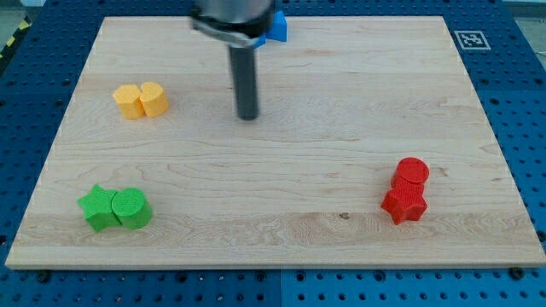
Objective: Push the red star to bottom right
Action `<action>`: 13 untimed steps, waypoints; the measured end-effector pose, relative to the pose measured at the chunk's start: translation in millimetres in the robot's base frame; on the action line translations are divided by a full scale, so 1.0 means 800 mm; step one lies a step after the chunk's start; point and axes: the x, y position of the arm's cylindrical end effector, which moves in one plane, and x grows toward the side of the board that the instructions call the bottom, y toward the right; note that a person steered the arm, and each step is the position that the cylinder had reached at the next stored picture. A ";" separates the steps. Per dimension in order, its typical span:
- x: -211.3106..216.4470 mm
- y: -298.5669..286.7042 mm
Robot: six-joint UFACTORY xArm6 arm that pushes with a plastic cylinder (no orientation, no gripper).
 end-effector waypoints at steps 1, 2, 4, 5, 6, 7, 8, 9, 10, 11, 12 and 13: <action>0.016 0.033; 0.031 0.033; 0.035 0.033; 0.067 0.048; 0.122 0.076; 0.144 0.097; 0.169 0.113; 0.182 0.137; 0.182 0.137; 0.176 0.139; 0.176 0.152; 0.176 0.197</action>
